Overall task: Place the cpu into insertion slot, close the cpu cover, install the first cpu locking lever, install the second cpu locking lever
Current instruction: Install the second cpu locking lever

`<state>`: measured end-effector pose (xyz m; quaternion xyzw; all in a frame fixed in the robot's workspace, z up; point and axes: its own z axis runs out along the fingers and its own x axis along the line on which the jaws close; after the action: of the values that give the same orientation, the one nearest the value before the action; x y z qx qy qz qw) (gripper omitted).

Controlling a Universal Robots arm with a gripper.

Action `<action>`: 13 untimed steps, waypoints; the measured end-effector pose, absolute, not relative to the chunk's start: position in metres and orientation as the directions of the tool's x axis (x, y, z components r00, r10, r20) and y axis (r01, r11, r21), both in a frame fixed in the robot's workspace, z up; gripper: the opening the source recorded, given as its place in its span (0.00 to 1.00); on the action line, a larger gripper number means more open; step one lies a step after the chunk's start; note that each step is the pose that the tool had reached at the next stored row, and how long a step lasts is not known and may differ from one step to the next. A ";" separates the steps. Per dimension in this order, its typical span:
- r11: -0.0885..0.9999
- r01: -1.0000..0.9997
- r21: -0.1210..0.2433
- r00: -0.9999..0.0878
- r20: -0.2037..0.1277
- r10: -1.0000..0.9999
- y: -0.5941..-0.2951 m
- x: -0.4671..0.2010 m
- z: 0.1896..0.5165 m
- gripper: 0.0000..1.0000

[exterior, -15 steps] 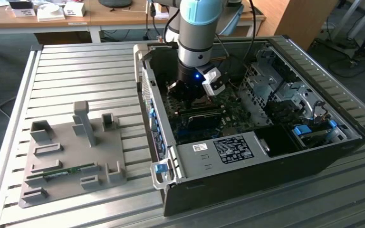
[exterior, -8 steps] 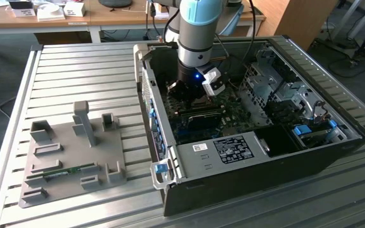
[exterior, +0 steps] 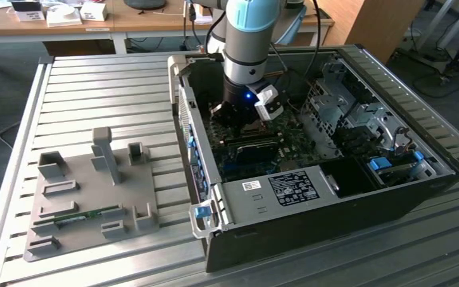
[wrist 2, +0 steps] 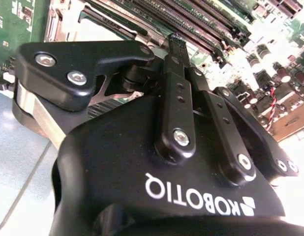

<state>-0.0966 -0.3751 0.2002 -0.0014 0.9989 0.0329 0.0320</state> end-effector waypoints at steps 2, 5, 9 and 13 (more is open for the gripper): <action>0.998 -0.005 0.066 -0.998 -0.064 -0.001 -0.375 -0.097 0.200 0.11; 0.998 -0.005 0.066 -0.998 -0.064 -0.001 -0.375 -0.097 0.200 0.11; 0.998 -0.024 0.066 -0.998 -0.064 -0.020 -0.375 -0.097 0.200 0.11; 0.997 -0.037 0.066 -0.997 -0.064 -0.033 -0.375 -0.097 0.200 0.11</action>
<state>-0.0966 -0.3750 0.2001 -0.0173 0.9988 0.0335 0.0315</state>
